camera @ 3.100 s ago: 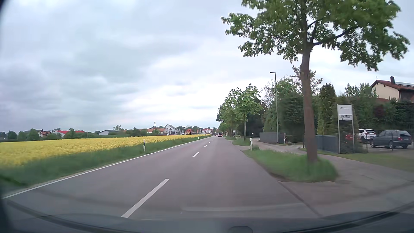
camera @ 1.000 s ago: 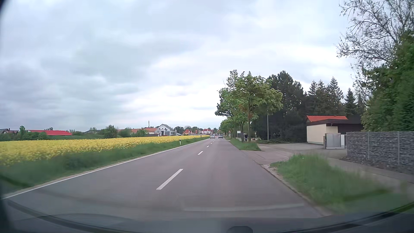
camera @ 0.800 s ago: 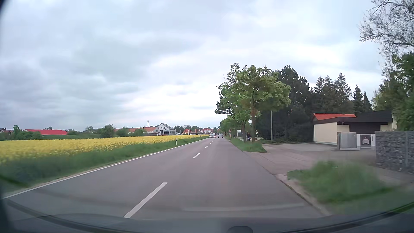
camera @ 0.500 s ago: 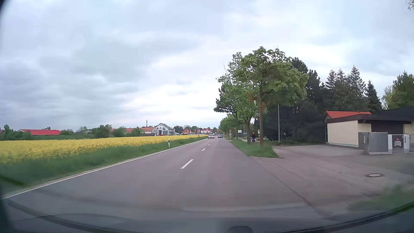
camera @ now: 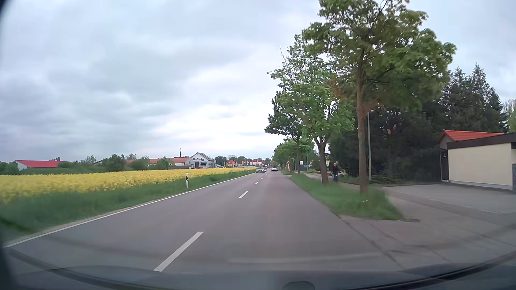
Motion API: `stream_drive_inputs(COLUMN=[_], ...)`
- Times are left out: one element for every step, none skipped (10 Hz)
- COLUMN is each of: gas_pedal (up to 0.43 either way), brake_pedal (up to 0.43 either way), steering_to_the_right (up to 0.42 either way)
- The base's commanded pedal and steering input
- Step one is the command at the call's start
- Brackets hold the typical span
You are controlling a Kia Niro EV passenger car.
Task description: Follow the waypoints while adhering to traffic rules and regulations
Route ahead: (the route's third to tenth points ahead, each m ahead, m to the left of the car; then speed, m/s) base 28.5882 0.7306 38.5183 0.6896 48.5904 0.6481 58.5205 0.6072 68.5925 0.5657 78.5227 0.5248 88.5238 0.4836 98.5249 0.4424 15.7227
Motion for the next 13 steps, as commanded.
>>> stream_drive_inputs(gas_pedal=[0.15, 0.138, 0.138, 0.138, 0.138, 0.138, 0.138, 0.138, 0.138, 0.138, 0.138, 0.13, 0.13], brake_pedal=[0.0, 0.0, 0.0, 0.0, 0.0, 0.0, 0.0, 0.0, 0.0, 0.0, 0.0, 0.0, 0.0], steering_to_the_right=[0.0, 0.0, 0.0, 0.0, 0.0, 0.0, 0.0, 0.0, 0.0, 0.0, 0.0, 0.0, 0.0])
